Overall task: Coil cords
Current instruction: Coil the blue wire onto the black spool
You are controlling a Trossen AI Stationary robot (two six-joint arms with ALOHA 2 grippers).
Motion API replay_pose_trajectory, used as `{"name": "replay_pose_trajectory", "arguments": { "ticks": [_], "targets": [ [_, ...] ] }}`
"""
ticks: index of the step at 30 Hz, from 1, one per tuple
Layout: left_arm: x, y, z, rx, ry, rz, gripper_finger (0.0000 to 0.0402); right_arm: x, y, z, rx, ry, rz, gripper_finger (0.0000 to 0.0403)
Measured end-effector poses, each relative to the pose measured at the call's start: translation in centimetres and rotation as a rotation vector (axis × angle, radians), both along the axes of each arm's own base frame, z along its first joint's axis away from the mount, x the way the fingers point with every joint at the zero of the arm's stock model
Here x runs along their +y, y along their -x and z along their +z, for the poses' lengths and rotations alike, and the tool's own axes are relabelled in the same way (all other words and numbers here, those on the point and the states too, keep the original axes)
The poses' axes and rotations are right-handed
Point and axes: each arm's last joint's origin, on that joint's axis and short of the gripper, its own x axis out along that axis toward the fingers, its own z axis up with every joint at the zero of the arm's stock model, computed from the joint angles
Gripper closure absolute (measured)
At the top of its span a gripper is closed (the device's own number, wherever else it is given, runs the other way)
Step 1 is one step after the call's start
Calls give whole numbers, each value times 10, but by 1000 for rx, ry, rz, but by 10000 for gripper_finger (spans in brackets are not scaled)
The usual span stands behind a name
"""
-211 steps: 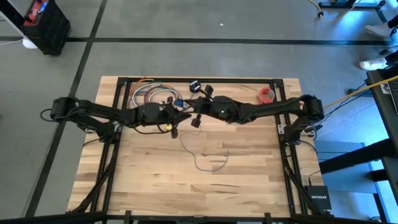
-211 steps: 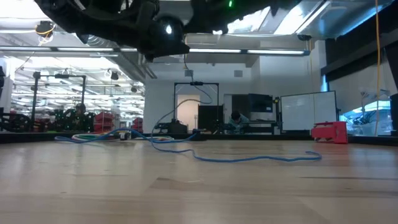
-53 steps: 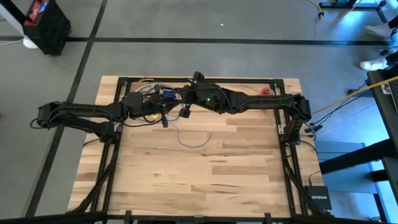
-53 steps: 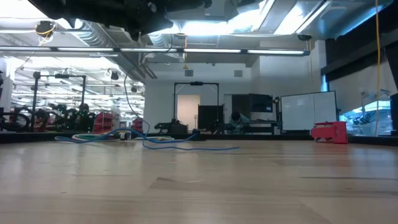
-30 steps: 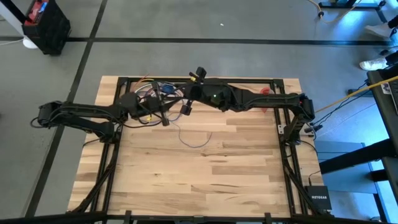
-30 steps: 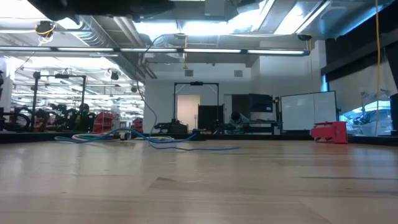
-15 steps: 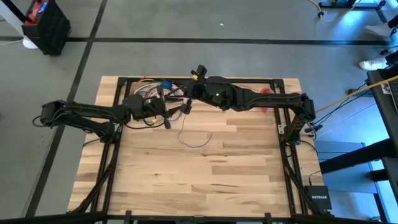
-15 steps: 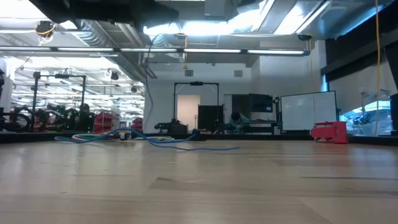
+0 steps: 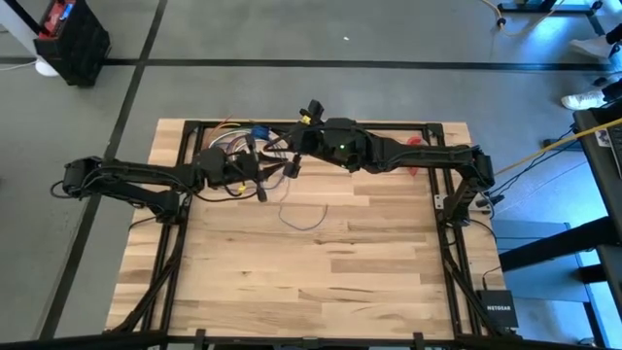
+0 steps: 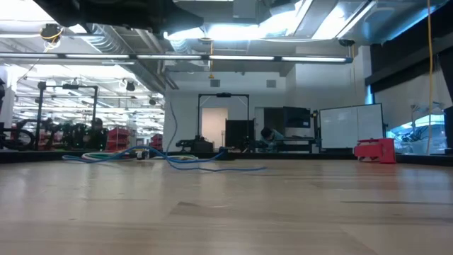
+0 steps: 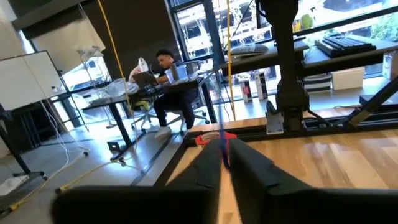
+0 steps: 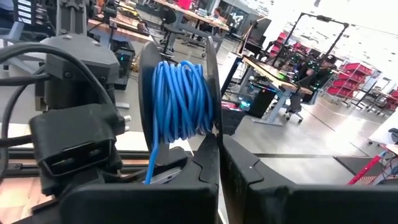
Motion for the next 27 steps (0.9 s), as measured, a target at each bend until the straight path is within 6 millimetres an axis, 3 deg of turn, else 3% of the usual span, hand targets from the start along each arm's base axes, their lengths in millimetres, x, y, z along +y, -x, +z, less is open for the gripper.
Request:
{"name": "replay_pose_trajectory", "arguments": {
  "ticks": [2,9,15,22,27],
  "targets": [
    [0,0,0,1,0,0,394,0,0,0,0,0,6,400],
    [1,0,-1,20,-8,18,398,2,1,0,2,-7,64,400],
    [5,7,2,56,-78,233,399,23,0,-4,49,-15,154,400],
    [3,32,16,98,-156,307,390,51,4,-19,205,-6,137,400],
    [-1,62,23,128,-103,300,389,56,11,-31,339,0,12,400]
  ]
}}
